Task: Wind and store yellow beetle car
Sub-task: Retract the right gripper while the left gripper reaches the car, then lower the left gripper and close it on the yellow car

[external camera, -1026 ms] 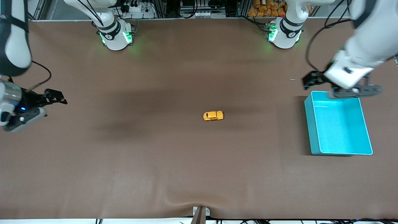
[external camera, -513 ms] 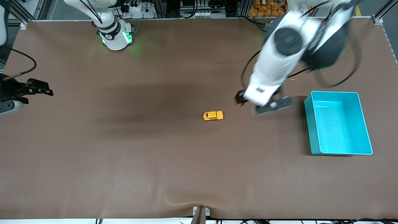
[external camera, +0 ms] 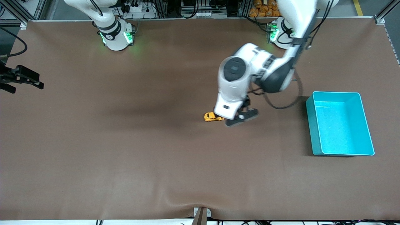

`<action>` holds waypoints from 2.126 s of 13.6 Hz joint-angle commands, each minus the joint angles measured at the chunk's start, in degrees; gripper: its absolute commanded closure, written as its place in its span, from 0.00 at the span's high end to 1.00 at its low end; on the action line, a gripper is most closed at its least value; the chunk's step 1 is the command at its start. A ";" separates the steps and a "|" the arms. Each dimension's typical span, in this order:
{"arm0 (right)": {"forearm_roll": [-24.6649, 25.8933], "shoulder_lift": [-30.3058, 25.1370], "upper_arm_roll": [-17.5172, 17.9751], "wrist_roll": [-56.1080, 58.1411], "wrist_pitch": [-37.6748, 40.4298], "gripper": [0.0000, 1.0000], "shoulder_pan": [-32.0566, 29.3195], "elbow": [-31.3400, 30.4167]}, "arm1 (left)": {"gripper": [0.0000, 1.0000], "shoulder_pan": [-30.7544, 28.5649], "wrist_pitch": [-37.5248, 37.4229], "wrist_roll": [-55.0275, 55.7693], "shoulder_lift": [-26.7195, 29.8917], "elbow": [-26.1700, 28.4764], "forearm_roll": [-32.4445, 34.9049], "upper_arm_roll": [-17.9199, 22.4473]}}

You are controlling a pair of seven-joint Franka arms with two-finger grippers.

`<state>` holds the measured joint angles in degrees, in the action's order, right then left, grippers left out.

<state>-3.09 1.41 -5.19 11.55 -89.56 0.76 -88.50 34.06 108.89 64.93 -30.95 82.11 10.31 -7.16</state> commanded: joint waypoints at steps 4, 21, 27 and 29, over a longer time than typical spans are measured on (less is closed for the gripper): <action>1.16 -3.26 0.00 -1.89 -4.30 1.00 2.15 -5.98 | 1.00 2.06 -0.43 5.29 -3.24 -1.86 2.96 0.92; 1.42 -1.58 -0.09 -1.80 -4.75 1.00 2.32 -5.72 | 1.00 1.35 8.34 12.48 -5.78 -1.51 -7.85 0.83; 1.51 -1.06 -0.09 -1.71 -4.75 1.00 2.23 -5.63 | 1.00 3.90 21.35 36.81 -9.48 1.38 -7.85 0.48; 1.51 -1.06 -0.09 -1.45 -4.75 1.00 2.23 -5.63 | 1.00 4.08 21.89 45.59 -9.13 3.83 -7.59 0.39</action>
<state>-2.41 0.39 -5.09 10.79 -94.01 2.70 -94.09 38.05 129.24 103.64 -41.07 83.26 3.41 -7.02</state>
